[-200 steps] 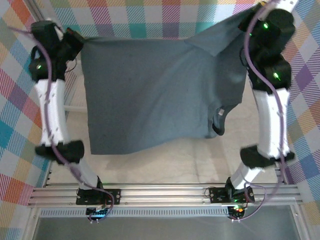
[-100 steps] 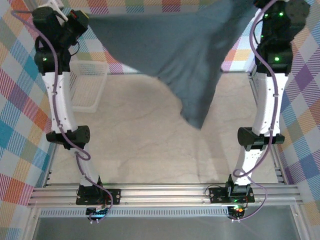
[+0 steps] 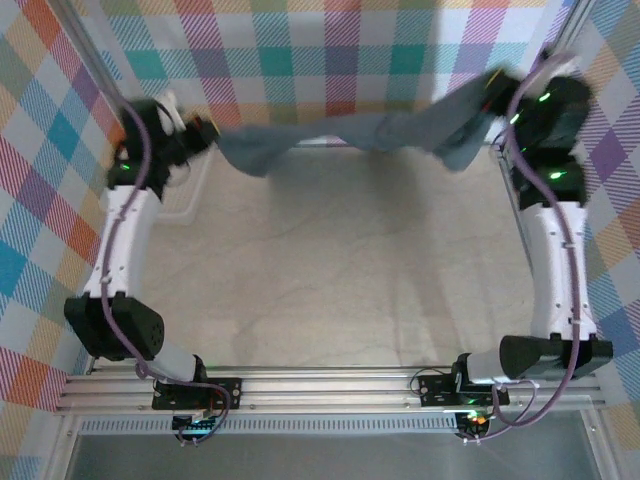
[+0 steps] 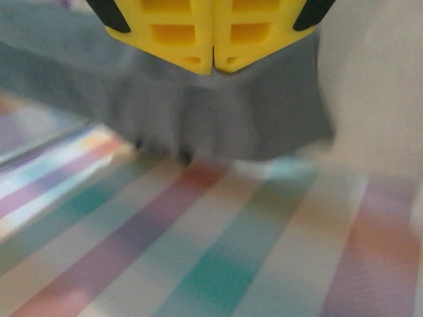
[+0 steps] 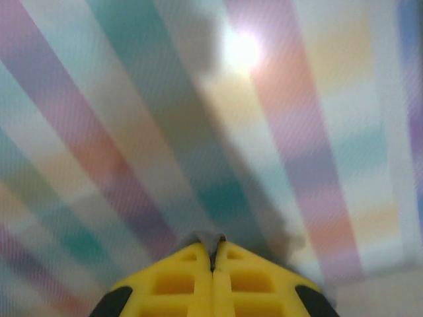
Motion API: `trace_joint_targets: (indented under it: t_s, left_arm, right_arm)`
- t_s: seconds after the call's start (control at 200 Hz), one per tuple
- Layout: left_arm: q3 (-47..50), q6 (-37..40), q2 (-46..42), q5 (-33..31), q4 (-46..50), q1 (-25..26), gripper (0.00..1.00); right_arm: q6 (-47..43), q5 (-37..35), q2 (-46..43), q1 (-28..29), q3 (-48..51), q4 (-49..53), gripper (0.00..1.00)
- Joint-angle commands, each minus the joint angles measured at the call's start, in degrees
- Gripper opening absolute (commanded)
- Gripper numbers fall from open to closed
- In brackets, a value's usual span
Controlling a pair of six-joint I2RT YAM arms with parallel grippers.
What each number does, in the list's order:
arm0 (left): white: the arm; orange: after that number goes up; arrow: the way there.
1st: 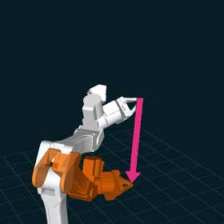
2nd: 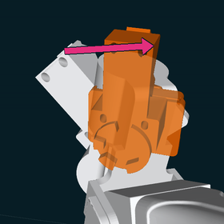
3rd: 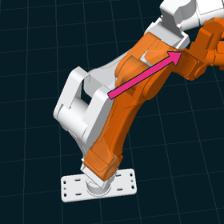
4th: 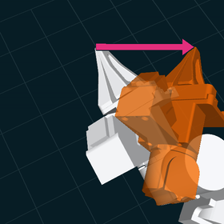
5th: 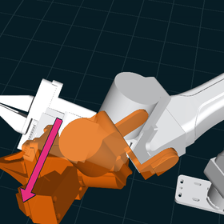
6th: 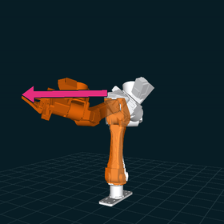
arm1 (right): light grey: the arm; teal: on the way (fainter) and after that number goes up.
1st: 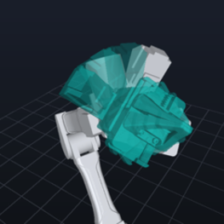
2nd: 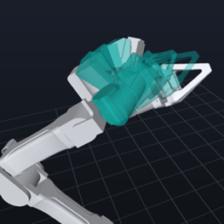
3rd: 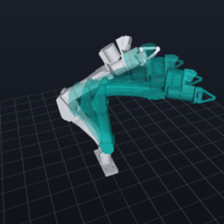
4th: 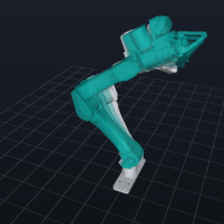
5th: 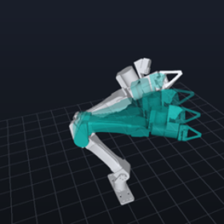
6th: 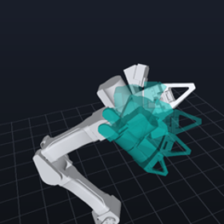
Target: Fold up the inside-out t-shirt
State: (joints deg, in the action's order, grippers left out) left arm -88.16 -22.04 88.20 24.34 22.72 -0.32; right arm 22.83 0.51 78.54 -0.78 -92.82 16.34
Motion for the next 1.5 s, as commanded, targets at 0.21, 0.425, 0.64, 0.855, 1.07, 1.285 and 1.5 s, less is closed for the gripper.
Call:
trace_joint_targets:
  t_s: [0.21,0.425,0.64,0.855,1.07,1.285,1.5]
  left_arm:
    - [33.54,-3.6,-7.31,-7.45,-9.38,3.22,0.0]
    - [37.97,-4.09,-12.49,-14.19,-1.78,3.22,0.0]
    - [41.79,-5.36,-29.09,-21.47,11.53,3.29,0.02]
    - [47.76,-7.6,-47.35,-22.09,14.32,3.22,0.48]
    - [37.33,-3.48,-36.06,-14.3,6.81,5.39,0.63]
    - [19.82,-3.99,-2.32,-22.11,1.74,14.56,0.45]
    - [-5.09,-9.78,27.77,-27.31,8.95,11.87,0.0]
  right_arm:
    - [22.73,5.06,-3.72,-0.17,40.5,0.17,0.0]
    - [35.41,-2.04,-15.18,-0.18,48.6,11.62,0.0]
    - [46.28,-13.94,-46.42,0.16,53.63,41.15,0.0]
    - [42.39,-6.02,-68.15,0.14,54.54,41.2,0.56]
    - [24.36,2.56,-55.06,0.14,51.31,17.43,0.79]
    - [15.95,11.52,-14.31,0.16,41.1,4.27,0.56]
    - [20.5,6.85,11.73,0.04,33.24,4.15,0.0]
